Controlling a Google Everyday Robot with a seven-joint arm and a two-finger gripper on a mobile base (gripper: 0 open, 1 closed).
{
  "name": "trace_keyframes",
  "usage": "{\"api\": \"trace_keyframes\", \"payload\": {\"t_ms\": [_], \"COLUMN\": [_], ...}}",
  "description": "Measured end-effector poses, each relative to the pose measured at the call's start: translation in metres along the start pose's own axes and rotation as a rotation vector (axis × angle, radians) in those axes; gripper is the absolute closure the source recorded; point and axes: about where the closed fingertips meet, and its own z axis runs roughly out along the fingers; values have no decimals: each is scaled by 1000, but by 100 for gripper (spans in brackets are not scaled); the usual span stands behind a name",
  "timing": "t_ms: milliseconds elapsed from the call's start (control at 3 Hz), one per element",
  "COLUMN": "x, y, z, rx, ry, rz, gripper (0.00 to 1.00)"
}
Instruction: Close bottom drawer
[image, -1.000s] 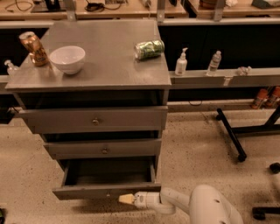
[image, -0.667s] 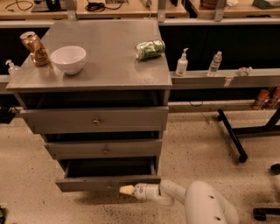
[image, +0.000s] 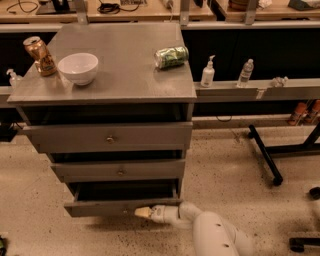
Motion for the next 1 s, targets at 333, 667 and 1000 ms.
{"api": "trace_keyframes", "payload": {"t_ms": [333,667,1000], "x": [2,-31,-29], "y": [1,3,4], "z": [0,-9,-10], "rx": [0,3,3], "ry": [0,-63,-63], "rz": [0,-21,-21], "gripper": [100,100,100]}}
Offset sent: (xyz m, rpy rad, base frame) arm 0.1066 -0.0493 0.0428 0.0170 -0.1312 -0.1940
